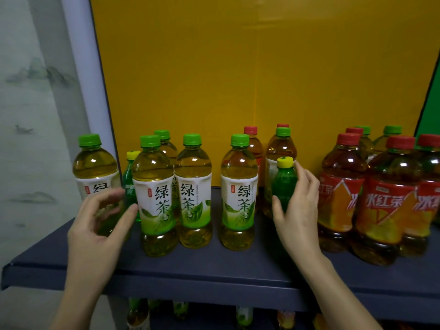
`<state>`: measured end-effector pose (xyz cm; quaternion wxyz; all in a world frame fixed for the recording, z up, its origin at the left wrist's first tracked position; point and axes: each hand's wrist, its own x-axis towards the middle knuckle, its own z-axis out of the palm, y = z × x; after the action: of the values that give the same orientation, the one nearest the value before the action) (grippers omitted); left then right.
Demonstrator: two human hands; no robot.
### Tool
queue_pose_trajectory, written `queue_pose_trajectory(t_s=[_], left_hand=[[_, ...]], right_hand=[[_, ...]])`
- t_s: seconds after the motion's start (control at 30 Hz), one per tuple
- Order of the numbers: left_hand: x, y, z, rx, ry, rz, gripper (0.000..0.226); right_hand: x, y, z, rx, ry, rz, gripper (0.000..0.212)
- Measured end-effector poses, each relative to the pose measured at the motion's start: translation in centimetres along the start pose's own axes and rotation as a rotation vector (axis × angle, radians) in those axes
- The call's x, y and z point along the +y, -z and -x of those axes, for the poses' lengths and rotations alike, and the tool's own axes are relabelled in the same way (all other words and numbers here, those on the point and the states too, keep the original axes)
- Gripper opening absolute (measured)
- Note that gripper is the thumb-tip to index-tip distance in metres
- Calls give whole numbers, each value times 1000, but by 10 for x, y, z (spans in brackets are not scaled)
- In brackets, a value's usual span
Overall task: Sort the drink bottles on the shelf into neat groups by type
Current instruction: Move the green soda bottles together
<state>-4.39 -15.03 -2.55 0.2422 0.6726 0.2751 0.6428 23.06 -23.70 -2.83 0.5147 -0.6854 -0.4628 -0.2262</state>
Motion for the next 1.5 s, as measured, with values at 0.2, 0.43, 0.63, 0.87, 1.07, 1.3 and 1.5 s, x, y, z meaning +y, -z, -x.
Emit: queue_pose_trajectory(t_s=[0.2,0.43,0.63,0.87,1.07,1.3,1.5], left_hand=[[-22,37,-4,194,-3,-71,29],[-58,79,-42,261,69,-30,25],[-98,69,-107,-189,402,123,20],[-123,39,-146,-621,642,318,36],[-136,25,-144,-839,745,406,49],[-140,43,-156,-531,430,108,15],[-130,108,-155,-258,293,140,32]], right_hand=[[10,-8,7,-198,-105,-37,85],[-3,-4,10,-159,-174,-236,66],[-24,11,23,-6,-299,-517,72],[-63,18,55,157,-322,-554,44],[-99,16,83,157,-306,-539,61],[-130,15,99,86,-312,-491,83],[-140,16,105,93,-342,-517,95]])
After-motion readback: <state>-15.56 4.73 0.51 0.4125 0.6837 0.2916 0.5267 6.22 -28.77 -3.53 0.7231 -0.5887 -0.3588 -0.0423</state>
